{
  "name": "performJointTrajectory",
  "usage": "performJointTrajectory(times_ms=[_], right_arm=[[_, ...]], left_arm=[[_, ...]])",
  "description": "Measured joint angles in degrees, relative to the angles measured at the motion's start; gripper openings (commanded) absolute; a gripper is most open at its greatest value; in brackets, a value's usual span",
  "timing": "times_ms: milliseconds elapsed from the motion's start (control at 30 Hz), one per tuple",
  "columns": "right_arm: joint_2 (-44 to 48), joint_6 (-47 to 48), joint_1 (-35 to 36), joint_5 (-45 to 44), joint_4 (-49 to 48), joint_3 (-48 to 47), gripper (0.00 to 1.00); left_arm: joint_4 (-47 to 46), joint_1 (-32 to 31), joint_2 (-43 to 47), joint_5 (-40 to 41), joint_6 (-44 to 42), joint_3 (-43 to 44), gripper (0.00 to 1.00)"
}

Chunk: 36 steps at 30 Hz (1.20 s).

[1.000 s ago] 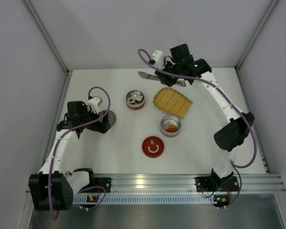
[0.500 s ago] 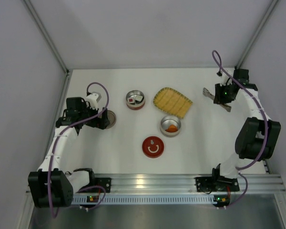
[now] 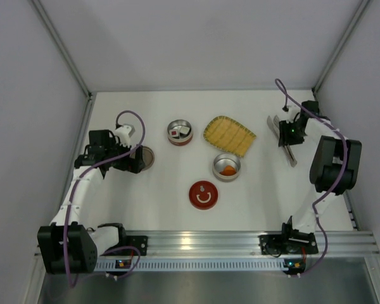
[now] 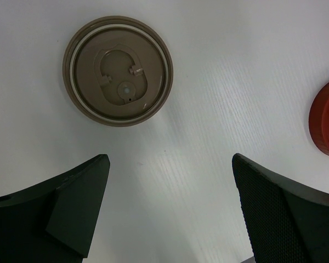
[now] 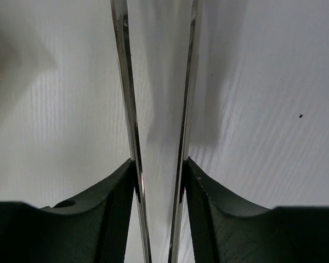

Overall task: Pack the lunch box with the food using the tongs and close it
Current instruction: Place the clamp at the center of the board, then pick up the box lid from the center of the board.

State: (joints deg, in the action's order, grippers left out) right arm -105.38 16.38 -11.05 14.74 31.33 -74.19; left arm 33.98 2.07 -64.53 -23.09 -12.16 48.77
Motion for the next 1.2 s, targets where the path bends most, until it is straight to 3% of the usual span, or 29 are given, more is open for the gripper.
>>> performJointTrajectory(times_ms=[100,233,567,633,667,900,1033,1100,1200], right_arm=[[-3.5,0.1,0.0,-0.4,0.3,-0.9,0.41],[-4.9,0.2,0.0,-0.8,0.9,-1.0,0.53],[-4.5,1.5,0.0,-0.1,3.8,-2.0,0.70],[-3.3,1.9,0.0,0.7,5.7,-2.7,0.96],[-2.5,2.1,0.0,1.1,6.7,-3.2,0.98],[7.4,4.7,0.0,5.2,12.2,-8.2,0.99],[14.5,6.3,0.0,9.5,15.0,-8.7,0.98],[17.6,6.9,0.0,12.0,16.5,-8.6,0.97],[23.2,7.2,0.0,16.1,17.1,-5.2,0.97]], left_arm=[[0.5,0.0,0.0,0.0,-0.4,0.0,0.98],[1.1,0.0,0.0,0.0,-1.6,0.1,0.98],[3.4,0.0,1.2,0.0,-4.1,0.9,0.98],[4.1,0.0,1.5,-0.2,-4.5,1.1,0.99],[4.5,0.0,1.6,-0.3,-4.8,1.3,0.98],[9.0,0.0,2.3,-5.6,-9.7,3.1,0.98],[12.2,-1.0,2.0,-8.5,-12.5,5.6,0.91],[13.0,-4.2,1.1,-8.3,-12.9,7.2,0.87],[12.7,-13.6,-1.2,-5.1,-12.5,8.9,0.81]])
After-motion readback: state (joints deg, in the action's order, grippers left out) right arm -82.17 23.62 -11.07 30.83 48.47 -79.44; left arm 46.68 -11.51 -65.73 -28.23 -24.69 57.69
